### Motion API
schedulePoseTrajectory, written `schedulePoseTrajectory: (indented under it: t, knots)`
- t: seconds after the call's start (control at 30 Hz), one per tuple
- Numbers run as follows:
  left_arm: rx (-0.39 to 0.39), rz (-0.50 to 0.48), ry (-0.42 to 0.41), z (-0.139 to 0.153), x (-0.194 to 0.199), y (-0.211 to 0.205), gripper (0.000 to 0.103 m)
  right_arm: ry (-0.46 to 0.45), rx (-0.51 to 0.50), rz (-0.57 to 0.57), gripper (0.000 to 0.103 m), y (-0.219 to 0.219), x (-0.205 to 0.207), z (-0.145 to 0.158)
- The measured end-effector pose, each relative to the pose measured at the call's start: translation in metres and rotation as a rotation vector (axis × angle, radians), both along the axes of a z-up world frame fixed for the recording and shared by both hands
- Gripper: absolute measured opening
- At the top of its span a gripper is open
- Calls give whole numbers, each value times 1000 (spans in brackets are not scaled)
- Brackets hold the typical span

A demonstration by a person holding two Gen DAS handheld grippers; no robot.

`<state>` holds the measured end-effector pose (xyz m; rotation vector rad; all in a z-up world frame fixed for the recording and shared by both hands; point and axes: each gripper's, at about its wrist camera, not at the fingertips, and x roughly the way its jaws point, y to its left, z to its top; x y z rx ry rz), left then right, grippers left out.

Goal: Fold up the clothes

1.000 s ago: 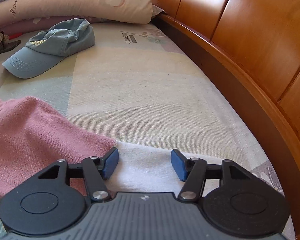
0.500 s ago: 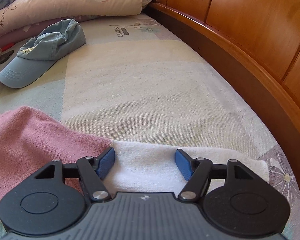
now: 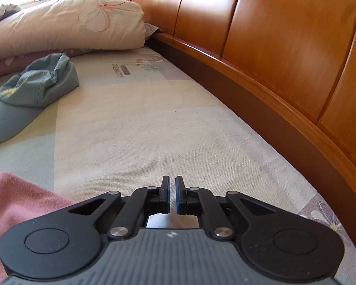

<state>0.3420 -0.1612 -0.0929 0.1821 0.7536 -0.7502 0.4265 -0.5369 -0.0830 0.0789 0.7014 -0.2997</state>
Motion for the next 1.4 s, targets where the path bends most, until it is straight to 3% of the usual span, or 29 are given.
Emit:
schedulePoseTrajectory:
  t: [0.27,0.37,0.47,0.53,0.87,1.07,1.17,1.23,1.33,1.4]
  knots:
    - [-10,-10,-11,5,-4,0,102,-64,267,-72,43,-31,-74,31]
    - [-19,-26,-20,9,-7,-2,102,-81,423,-34,53,-30,-110,22]
    - [-23,-37,-24,10,-9,-4,102,-42,525,-20,54,-26,-125,-3]
    - [-19,-39,-27,10,-10,-5,102,-43,545,-27,54,-25,-127,-17]
    - [-3,-33,0,0,-5,-6,102,-269,648,-58,65,-50,-105,-40]
    - [-1,-41,0,0,-6,-9,102,-243,669,54,67,-23,-110,-39]
    - [12,-50,-10,-1,-9,-12,102,-267,694,34,61,-24,-104,-43]
    - [10,-56,-15,0,-10,-12,102,-262,685,17,48,-23,-101,-44]
    - [-2,-51,-10,1,-9,-9,102,-220,634,-15,16,-19,-109,-41]
    - [-7,-41,-8,2,-7,-7,102,-214,616,-20,13,-16,-119,-37]
